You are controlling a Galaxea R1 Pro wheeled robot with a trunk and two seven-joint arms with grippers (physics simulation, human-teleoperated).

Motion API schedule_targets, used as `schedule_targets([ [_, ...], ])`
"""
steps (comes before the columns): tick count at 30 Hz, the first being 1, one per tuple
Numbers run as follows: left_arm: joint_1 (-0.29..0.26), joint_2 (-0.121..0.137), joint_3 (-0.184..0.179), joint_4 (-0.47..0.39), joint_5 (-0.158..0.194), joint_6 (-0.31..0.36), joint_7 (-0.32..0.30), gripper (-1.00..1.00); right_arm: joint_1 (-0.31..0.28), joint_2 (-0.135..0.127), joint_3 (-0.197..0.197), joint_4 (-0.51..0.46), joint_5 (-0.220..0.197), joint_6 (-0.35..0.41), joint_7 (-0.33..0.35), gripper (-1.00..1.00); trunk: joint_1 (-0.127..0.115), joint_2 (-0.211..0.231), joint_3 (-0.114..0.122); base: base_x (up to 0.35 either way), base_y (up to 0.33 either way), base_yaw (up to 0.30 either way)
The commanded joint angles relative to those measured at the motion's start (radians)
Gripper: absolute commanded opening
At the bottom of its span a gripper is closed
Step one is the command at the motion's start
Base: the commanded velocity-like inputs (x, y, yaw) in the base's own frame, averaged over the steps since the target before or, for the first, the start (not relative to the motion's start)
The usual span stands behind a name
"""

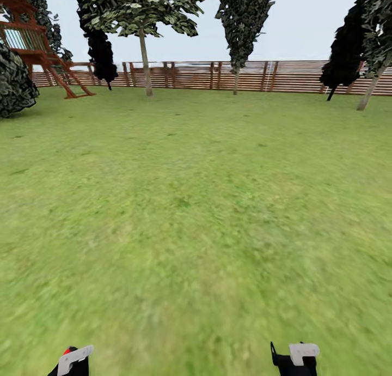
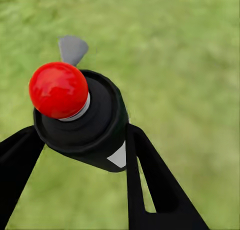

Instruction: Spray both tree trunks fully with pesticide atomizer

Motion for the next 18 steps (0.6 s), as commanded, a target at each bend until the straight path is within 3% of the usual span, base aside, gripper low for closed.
schedule_targets([
  [1, -0.001, 0.0, 0.007, 0.002, -0.01, -0.004, 0.002, -1.0, -0.001, 0.0, -0.007, 0.001, 0.011, -0.004, -0.003, 1.0, 0.0, 0.0, -0.001, 0.306, 0.156, 0.28],
  [18, -0.001, 0.0, 0.007, 0.002, -0.01, -0.005, 0.002, -1.0, -0.001, 0.0, -0.007, 0.001, 0.011, -0.005, -0.003, 1.0, 0.0, 0.0, -0.001, 0.327, 0.1, 0.28],
])
